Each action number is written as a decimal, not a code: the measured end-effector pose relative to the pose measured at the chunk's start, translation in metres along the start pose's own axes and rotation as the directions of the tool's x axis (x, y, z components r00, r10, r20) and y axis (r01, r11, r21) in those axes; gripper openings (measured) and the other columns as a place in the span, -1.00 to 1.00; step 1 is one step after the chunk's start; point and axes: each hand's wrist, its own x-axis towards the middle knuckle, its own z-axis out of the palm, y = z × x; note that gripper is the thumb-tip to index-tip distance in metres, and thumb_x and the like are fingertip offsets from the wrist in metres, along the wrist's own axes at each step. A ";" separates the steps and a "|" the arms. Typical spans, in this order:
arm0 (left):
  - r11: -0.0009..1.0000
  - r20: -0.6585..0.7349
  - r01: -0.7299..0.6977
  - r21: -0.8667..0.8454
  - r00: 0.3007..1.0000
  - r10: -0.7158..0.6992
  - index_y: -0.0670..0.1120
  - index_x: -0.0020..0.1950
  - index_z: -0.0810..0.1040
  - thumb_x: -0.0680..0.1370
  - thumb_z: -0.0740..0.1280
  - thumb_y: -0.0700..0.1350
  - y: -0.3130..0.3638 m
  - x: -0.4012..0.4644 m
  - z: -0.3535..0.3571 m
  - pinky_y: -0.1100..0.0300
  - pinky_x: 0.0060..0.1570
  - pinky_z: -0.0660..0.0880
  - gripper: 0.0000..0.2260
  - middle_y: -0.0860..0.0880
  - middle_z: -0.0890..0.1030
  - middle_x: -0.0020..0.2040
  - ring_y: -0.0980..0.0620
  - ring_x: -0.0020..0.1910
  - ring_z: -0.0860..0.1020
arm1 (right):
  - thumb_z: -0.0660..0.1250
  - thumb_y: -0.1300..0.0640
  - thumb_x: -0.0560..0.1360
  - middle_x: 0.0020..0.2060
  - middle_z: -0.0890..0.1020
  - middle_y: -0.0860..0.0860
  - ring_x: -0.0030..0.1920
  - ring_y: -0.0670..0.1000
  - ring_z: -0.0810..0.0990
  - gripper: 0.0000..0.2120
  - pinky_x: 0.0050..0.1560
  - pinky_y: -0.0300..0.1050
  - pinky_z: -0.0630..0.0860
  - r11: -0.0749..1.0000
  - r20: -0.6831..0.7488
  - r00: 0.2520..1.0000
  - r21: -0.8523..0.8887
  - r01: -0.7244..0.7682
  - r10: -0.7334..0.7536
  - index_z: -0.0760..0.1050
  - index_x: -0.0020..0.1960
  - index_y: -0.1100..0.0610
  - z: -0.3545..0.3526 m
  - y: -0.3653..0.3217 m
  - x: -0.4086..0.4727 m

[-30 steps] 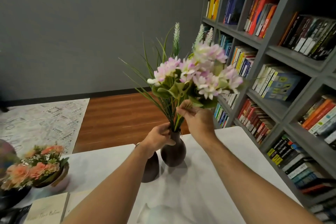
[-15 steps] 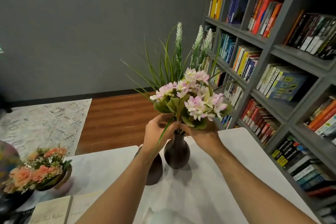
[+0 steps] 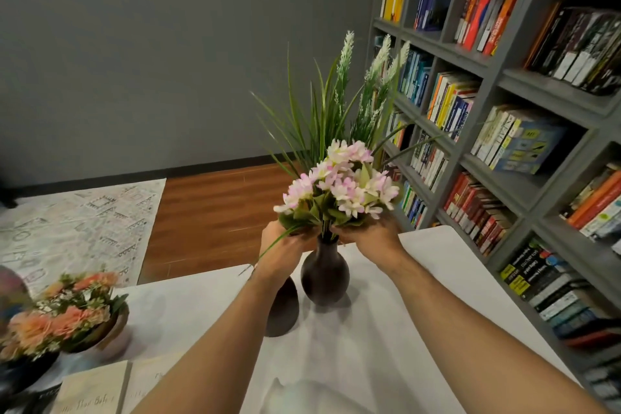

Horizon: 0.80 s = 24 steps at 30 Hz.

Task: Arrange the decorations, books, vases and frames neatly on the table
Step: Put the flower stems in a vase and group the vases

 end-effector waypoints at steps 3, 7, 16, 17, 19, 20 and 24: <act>0.999 -0.014 0.004 0.035 1.000 -0.004 0.11 -0.14 0.69 0.40 0.57 -0.13 -0.009 -0.004 0.004 0.39 -0.20 0.53 -0.84 0.16 0.71 -0.17 0.20 -0.14 0.65 | 0.62 0.36 0.30 0.08 0.68 0.17 0.26 0.21 0.58 -0.64 0.13 -0.33 0.42 0.998 0.045 0.998 -0.045 -0.043 0.045 0.61 0.05 0.31 0.007 0.008 -0.003; 0.990 -0.053 0.067 0.126 0.997 -0.061 0.15 -0.26 0.67 0.35 0.60 -0.06 -0.018 -0.002 0.006 0.14 -0.09 0.58 -0.84 0.11 0.72 -0.19 0.10 -0.14 0.66 | 0.61 0.39 0.28 0.29 0.56 0.22 0.27 0.00 0.46 -0.33 0.01 -0.72 0.19 0.999 0.076 0.997 -0.027 0.032 -0.030 0.47 0.34 0.40 0.011 0.015 -0.002; 0.990 0.158 0.136 0.038 0.977 -0.140 -0.02 0.21 0.54 0.36 0.50 -0.40 -0.038 0.002 0.004 -0.01 0.18 0.58 -0.50 0.01 0.68 0.12 0.03 0.16 0.63 | 0.70 0.15 0.17 0.02 0.54 -0.19 -0.01 -0.13 0.54 -0.39 -0.15 -0.29 0.51 0.948 0.265 0.913 -0.162 -0.274 0.309 0.49 0.12 -0.10 0.004 0.054 -0.013; 0.988 0.183 0.137 0.069 0.972 -0.148 -0.06 0.23 0.56 0.37 0.51 -0.38 -0.041 0.003 0.006 -0.02 0.22 0.55 -0.52 0.00 0.67 0.15 0.04 0.18 0.61 | 0.69 0.12 0.17 0.09 0.48 -0.19 0.08 -0.09 0.49 -0.25 -0.05 -0.26 0.49 0.941 0.324 0.894 -0.236 -0.241 0.310 0.44 0.27 -0.09 0.008 0.062 -0.014; 0.985 0.224 0.109 0.136 0.965 -0.138 -0.03 0.21 0.61 0.40 0.52 -0.27 -0.042 0.003 0.009 0.04 0.25 0.52 -0.59 0.04 0.67 0.16 0.10 0.19 0.60 | 0.67 0.09 0.21 0.12 0.42 -0.21 0.15 -0.12 0.40 -0.11 0.00 -0.33 0.41 0.946 0.418 0.867 -0.284 -0.157 0.269 0.34 0.45 -0.09 0.017 0.073 -0.018; 0.984 0.233 0.083 0.157 0.965 -0.119 0.03 0.17 0.63 0.42 0.52 -0.21 -0.044 0.002 0.011 0.08 0.22 0.53 -0.65 0.08 0.68 0.13 0.13 0.16 0.61 | 0.66 0.10 0.25 0.10 0.44 -0.23 0.16 -0.15 0.39 -0.12 -0.07 -0.46 0.39 0.953 0.455 0.851 -0.262 -0.153 0.262 0.33 0.48 -0.08 0.022 0.079 -0.020; 0.981 0.202 0.008 0.193 0.978 -0.047 0.15 0.07 0.64 0.45 0.50 -0.11 -0.048 0.002 0.013 0.18 0.08 0.58 -0.75 0.14 0.70 0.02 0.18 0.05 0.64 | 0.58 0.19 0.38 0.12 0.50 -0.21 0.18 -0.15 0.44 -0.24 -0.23 -0.66 0.36 0.959 0.470 0.840 -0.201 -0.199 0.272 0.34 0.49 -0.08 0.035 0.097 -0.020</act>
